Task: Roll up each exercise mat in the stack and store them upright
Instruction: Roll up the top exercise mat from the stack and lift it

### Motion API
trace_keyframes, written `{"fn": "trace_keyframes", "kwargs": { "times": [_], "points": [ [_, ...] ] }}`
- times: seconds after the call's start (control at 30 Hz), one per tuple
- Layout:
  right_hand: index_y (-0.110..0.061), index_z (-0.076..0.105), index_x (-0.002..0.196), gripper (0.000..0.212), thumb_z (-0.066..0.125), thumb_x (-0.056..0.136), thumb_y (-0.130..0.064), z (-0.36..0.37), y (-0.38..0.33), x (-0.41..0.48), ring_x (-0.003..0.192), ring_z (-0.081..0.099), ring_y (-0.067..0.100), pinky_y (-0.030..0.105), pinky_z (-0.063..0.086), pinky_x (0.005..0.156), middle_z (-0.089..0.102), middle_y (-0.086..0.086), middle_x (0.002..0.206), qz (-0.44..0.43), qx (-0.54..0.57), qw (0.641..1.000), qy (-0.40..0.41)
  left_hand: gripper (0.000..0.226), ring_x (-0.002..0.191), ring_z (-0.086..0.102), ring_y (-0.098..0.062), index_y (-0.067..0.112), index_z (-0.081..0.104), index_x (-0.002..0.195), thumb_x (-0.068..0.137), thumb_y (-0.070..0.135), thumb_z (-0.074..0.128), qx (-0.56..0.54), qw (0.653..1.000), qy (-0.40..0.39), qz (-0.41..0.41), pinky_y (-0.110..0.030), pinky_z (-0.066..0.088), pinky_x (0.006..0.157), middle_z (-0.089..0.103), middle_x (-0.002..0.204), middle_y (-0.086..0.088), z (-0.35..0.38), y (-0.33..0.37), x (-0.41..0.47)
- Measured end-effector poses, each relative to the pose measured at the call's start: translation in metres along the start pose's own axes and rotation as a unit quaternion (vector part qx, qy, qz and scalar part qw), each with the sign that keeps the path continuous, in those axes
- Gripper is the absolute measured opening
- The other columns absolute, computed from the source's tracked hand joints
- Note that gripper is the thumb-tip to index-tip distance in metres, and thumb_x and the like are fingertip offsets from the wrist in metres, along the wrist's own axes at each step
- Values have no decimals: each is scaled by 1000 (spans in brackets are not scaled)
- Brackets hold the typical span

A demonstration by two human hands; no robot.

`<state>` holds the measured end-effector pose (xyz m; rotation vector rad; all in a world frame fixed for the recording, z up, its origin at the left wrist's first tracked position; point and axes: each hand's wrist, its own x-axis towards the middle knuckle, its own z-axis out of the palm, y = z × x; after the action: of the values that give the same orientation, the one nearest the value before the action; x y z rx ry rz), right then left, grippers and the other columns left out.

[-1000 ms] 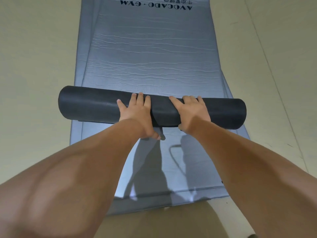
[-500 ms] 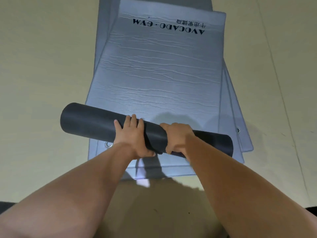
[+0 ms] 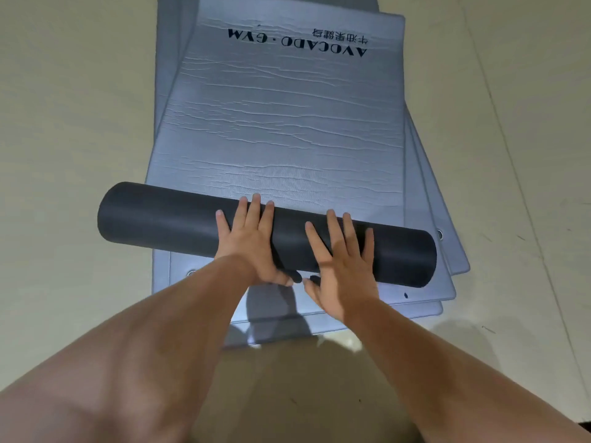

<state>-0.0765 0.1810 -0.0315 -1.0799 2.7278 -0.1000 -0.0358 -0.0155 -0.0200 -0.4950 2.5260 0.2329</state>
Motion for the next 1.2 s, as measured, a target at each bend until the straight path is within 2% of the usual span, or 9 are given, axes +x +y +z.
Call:
{"fn": "trace_keyframes", "kwargs": {
  "times": [0.17, 0.33, 0.47, 0.53, 0.6, 0.77, 0.93, 1.07, 1.2],
  "points": [
    [-24, 7, 166, 117, 72, 79, -67, 32, 5, -11, 157, -5, 44, 68, -12, 119, -6, 18, 172, 15, -30, 999, -4, 159, 155, -20, -22, 26, -6, 162, 39, 96, 65, -48, 998, -32, 11, -66, -10, 119, -14, 170, 3, -33, -5, 35],
    [-30, -32, 156, 119, 43, 83, -87, 25, 14, 21, 150, -38, 38, 68, -22, 117, -38, 13, 165, 27, -50, 997, -46, 131, 156, -16, -27, 18, 5, 163, 64, 99, 35, -13, 985, 163, 52, -69, -4, 119, -11, 170, -6, -8, -9, 17],
    [-33, -20, 161, 118, 35, 78, -95, 2, 25, 54, 157, -21, 38, 68, -12, 121, -20, 13, 171, 42, -62, 996, -40, 122, 155, -13, -35, 14, 1, 163, 72, 92, 24, 36, 984, 170, 45, -72, 3, 117, -11, 170, -12, 18, -8, 6],
    [-33, -10, 164, 118, 36, 76, -96, -9, 31, 72, 159, -12, 38, 68, -5, 123, -10, 13, 173, 41, -60, 997, -37, 129, 153, -24, -33, 16, -14, 160, 68, 95, 28, 26, 987, 155, 39, -72, -1, 117, -25, 167, -10, 16, -9, 14],
    [-33, -15, 163, 118, 31, 76, -98, -16, 35, 87, 158, -16, 38, 68, -7, 122, -15, 12, 172, 48, -56, 996, -54, 142, 150, -32, -30, 17, -24, 157, 61, 99, 41, 18, 989, 138, 40, -72, -5, 117, -33, 164, -7, 5, -9, 28],
    [-21, 1, 167, 117, 57, 81, -78, -14, 22, 90, 158, -11, 43, 70, -5, 122, -9, 21, 172, 32, -27, 999, 32, 158, 152, -28, -29, 19, -21, 158, 48, 93, 64, 11, 994, 97, 52, -71, -10, 115, -30, 165, -5, -31, -9, 66],
    [-22, -43, 150, 156, 69, 63, -88, -13, 19, 122, 148, -34, 51, 75, -11, 117, -40, 22, 161, 78, -76, 989, -100, 159, 155, -19, -30, 19, -14, 160, 44, 91, 67, 57, 994, 37, 80, -71, -6, 117, -20, 169, -3, -82, -14, 108],
    [-25, -31, 158, 162, 74, 53, -91, -43, 34, 181, 154, -22, 49, 75, -4, 119, -27, 18, 169, 101, -69, 982, -142, 148, 155, -18, -32, 16, -13, 160, 58, 86, 66, 98, 986, 93, 94, -72, -2, 117, -17, 169, -5, -79, -19, 112],
    [-26, -24, 162, 160, 72, 52, -92, -57, 36, 203, 154, -22, 47, 75, -7, 117, -26, 13, 170, 92, -42, 983, -150, 154, 154, -20, -29, 21, -21, 158, 53, 71, 81, 75, 993, 67, 65, -71, -3, 117, -21, 168, -3, -81, -19, 133]
  ]
}}
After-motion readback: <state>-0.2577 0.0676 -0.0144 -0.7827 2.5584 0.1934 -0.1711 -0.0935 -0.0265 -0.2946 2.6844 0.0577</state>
